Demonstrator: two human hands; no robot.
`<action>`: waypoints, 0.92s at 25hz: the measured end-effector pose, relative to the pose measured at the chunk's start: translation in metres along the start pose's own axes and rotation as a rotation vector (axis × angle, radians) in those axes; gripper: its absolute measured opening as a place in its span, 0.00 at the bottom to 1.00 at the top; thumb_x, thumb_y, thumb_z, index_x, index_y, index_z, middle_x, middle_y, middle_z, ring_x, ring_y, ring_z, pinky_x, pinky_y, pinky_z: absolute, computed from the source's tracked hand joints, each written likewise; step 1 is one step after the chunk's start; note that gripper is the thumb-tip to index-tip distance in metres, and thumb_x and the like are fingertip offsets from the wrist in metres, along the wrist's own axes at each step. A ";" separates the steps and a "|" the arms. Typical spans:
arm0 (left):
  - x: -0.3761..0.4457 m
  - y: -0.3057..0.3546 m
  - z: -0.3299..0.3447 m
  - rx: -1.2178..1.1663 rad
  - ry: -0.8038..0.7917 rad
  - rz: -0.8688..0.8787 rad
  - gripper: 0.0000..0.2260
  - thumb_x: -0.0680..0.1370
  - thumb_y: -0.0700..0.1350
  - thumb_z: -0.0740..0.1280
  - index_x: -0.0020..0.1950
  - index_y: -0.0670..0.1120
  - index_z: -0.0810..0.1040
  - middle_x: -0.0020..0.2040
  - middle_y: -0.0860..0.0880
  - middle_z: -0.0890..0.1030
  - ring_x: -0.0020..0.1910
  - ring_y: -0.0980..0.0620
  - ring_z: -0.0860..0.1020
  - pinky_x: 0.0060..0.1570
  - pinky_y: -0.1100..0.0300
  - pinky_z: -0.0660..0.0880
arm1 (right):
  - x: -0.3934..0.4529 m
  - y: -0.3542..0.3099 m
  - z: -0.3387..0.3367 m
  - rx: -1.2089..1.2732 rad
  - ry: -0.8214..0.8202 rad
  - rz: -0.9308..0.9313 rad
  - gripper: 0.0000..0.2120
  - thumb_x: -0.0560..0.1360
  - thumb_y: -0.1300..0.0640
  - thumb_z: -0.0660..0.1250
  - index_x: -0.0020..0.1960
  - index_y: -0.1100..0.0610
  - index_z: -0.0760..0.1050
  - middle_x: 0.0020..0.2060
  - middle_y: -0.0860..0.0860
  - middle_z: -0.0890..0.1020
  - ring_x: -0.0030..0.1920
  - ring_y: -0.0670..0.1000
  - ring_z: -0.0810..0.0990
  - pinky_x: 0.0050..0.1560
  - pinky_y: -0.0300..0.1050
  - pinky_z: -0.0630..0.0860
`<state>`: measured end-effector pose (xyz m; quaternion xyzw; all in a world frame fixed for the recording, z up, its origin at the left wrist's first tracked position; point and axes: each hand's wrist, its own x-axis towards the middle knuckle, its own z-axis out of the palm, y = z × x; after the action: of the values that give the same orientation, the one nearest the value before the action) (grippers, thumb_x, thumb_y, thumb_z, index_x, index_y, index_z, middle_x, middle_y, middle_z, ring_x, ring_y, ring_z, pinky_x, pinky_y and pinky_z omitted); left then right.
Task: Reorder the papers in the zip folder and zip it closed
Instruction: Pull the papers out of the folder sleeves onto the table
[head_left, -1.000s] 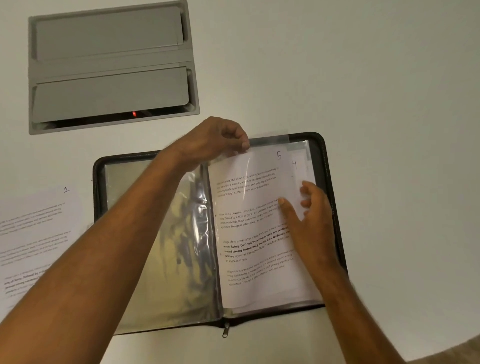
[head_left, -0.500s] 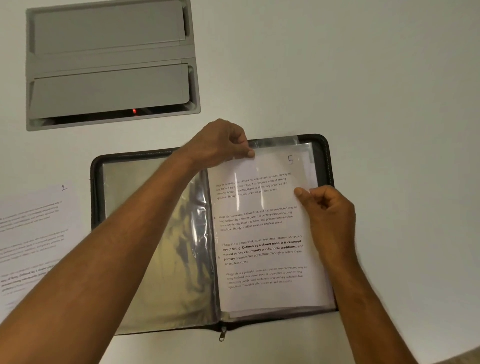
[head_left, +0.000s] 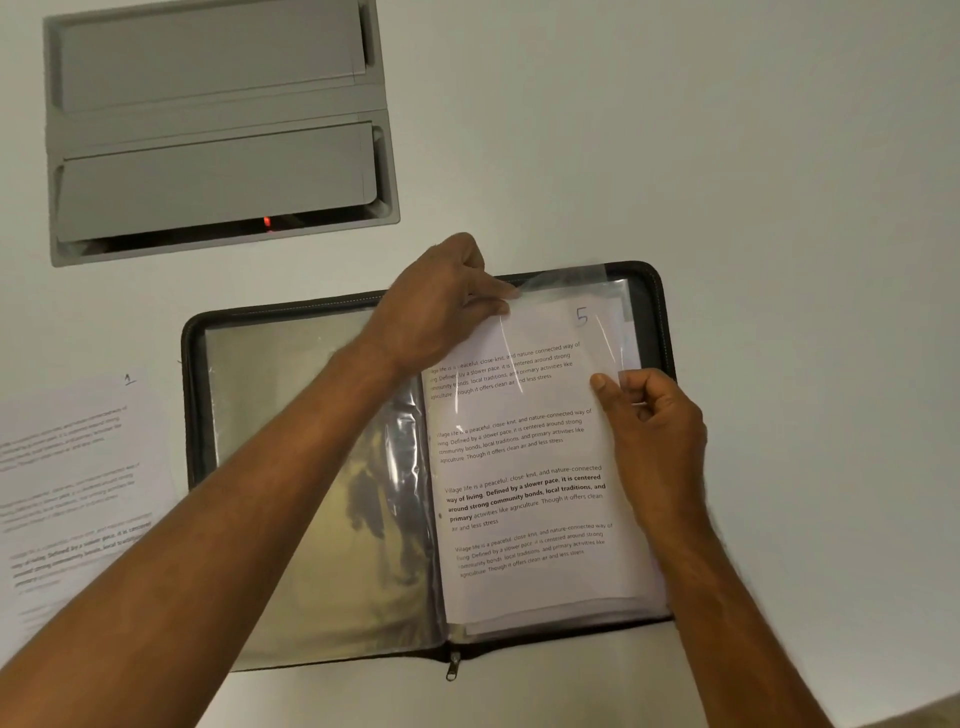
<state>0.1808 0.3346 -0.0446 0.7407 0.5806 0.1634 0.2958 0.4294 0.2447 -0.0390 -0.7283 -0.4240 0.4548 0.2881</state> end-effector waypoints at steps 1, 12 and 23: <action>-0.001 0.000 0.000 0.001 0.012 0.014 0.13 0.79 0.47 0.72 0.63 0.52 0.84 0.44 0.51 0.73 0.43 0.53 0.72 0.39 0.62 0.64 | 0.000 0.001 0.000 0.000 0.002 0.001 0.09 0.80 0.48 0.71 0.52 0.54 0.79 0.44 0.43 0.85 0.41 0.38 0.84 0.35 0.30 0.78; 0.004 0.014 -0.022 -0.026 -0.055 -0.035 0.05 0.79 0.49 0.73 0.51 0.50 0.85 0.47 0.55 0.80 0.43 0.59 0.75 0.45 0.63 0.73 | 0.000 0.006 0.000 -0.014 0.044 -0.012 0.10 0.79 0.47 0.71 0.53 0.54 0.79 0.44 0.44 0.85 0.41 0.38 0.85 0.35 0.31 0.79; 0.026 0.020 -0.029 -0.153 -0.483 -0.361 0.17 0.80 0.61 0.66 0.47 0.51 0.88 0.22 0.60 0.73 0.24 0.65 0.71 0.37 0.62 0.65 | -0.005 0.003 -0.006 0.072 0.024 0.003 0.08 0.80 0.51 0.70 0.53 0.56 0.78 0.44 0.42 0.85 0.41 0.39 0.85 0.36 0.33 0.80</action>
<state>0.1863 0.3633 -0.0125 0.6185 0.6018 -0.0290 0.5045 0.4350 0.2389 -0.0371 -0.7235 -0.4030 0.4613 0.3185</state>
